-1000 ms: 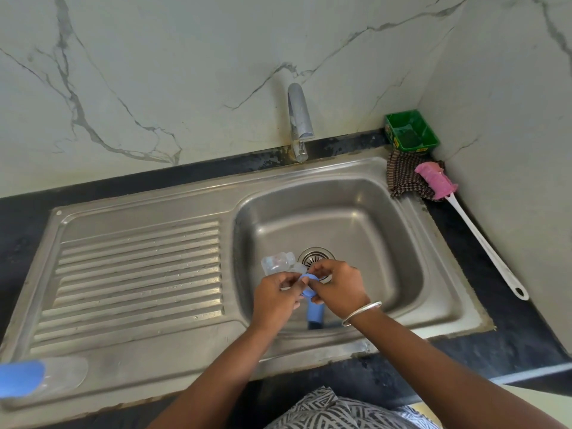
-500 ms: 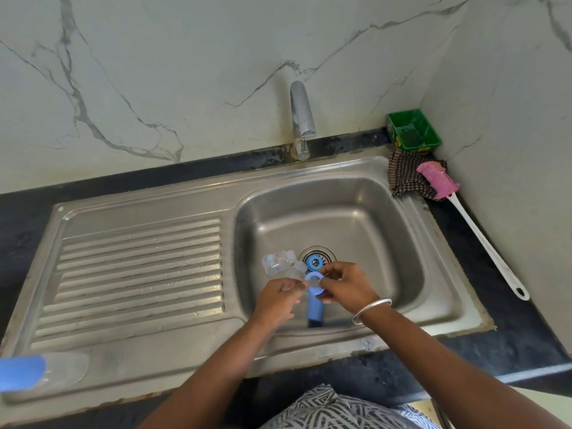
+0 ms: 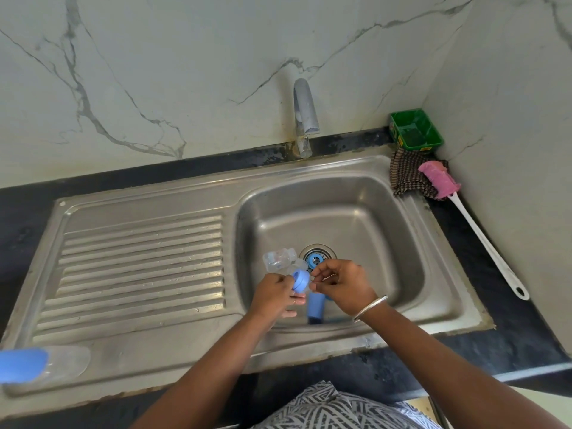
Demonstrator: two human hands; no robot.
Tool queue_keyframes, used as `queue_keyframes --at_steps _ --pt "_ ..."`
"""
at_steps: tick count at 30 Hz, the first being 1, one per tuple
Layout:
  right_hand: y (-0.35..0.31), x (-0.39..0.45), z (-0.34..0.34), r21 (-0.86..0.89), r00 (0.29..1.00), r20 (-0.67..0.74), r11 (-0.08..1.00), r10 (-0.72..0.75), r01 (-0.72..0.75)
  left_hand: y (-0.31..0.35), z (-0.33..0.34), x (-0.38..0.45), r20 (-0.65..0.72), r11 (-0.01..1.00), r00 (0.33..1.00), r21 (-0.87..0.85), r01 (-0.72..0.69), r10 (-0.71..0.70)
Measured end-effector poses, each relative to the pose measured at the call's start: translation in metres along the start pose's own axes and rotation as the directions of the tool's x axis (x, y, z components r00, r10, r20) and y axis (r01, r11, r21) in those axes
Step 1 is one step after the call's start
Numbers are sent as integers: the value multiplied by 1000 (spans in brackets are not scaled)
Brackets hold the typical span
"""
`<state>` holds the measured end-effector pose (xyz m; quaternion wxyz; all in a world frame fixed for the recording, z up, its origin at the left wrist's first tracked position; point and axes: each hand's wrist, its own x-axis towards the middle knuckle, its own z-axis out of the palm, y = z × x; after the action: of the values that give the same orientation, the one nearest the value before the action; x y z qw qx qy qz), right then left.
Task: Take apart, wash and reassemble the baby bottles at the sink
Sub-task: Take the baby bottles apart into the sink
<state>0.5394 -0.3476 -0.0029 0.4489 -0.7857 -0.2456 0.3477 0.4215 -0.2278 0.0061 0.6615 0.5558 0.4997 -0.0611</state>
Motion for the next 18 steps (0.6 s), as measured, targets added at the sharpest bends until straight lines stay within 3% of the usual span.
queue_keyframes --at_steps 4,7,10,13,18 --pt "4 -1 -4 -22 999 -41 999 -27 26 -4 -9 5 -77 999 996 -29 44 -46" --pt "17 2 -14 -263 997 -65 965 -34 15 -9 -18 12 -127 999 991 -15 46 -47" --pt "27 3 -24 -461 996 -70 883 59 -85 -12 -20 17 -154 999 987 23 42 -38" --pt "25 1 -25 -481 987 -59 862 147 -157 -20 -20 28 -159 988 987 150 38 -14" --pt "15 3 -13 -414 987 1 898 163 -148 -9 -14 10 -162 941 986 339 19 38"
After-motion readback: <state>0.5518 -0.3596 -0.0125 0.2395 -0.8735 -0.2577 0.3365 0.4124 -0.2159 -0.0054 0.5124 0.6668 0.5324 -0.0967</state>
